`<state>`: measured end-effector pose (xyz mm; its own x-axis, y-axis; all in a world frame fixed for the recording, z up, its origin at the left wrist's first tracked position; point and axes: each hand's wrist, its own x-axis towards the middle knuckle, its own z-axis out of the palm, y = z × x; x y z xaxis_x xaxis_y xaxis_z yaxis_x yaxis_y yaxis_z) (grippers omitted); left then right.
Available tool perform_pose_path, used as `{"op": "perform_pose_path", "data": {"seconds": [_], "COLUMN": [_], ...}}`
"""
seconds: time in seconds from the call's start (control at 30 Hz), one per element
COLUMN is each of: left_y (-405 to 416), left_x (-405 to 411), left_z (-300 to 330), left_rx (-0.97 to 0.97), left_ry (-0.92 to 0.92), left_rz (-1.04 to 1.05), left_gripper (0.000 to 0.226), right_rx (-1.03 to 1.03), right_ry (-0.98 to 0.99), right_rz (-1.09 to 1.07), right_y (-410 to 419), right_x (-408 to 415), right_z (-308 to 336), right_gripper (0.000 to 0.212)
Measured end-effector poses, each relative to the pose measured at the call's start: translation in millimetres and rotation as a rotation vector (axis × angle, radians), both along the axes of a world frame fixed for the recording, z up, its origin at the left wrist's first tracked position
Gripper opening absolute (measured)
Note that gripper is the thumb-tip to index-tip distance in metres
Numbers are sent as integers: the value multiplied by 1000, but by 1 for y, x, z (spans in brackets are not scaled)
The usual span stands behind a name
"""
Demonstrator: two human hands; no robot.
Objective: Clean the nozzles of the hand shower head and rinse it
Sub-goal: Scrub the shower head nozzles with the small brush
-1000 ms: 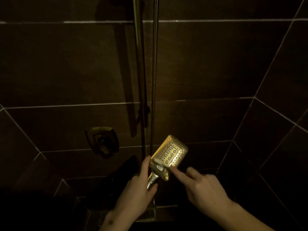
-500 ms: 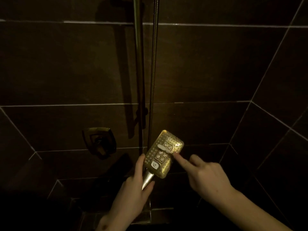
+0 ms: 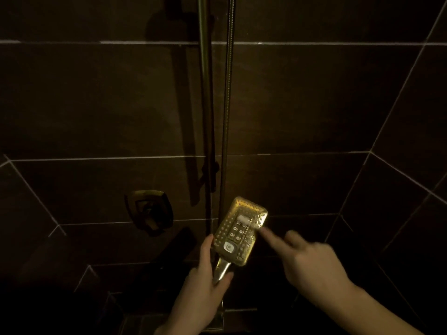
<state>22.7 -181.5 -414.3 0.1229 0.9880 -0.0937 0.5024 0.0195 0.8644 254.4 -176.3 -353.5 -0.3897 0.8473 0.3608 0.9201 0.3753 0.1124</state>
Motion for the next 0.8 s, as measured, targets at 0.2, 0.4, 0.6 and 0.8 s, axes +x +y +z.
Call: {"op": "perform_pose_path", "data": {"seconds": [0.2, 0.4, 0.6, 0.8], "left_y": [6, 10, 25, 11], "left_x": [3, -1, 0, 8], "left_z": [2, 7, 20, 11], "left_rx": [3, -5, 62, 40], "left_ry": [64, 83, 76, 50], "left_rz": [-2, 7, -38, -79], "left_gripper": [98, 97, 93, 90], "right_rx": [-19, -4, 13, -97], "right_ry": [-71, -23, 94, -48], "right_rz": [152, 66, -90, -27], "right_y": [-4, 7, 22, -2], "right_x": [1, 4, 15, 21], "right_z": [1, 6, 16, 2], "right_gripper": [88, 100, 101, 97]}}
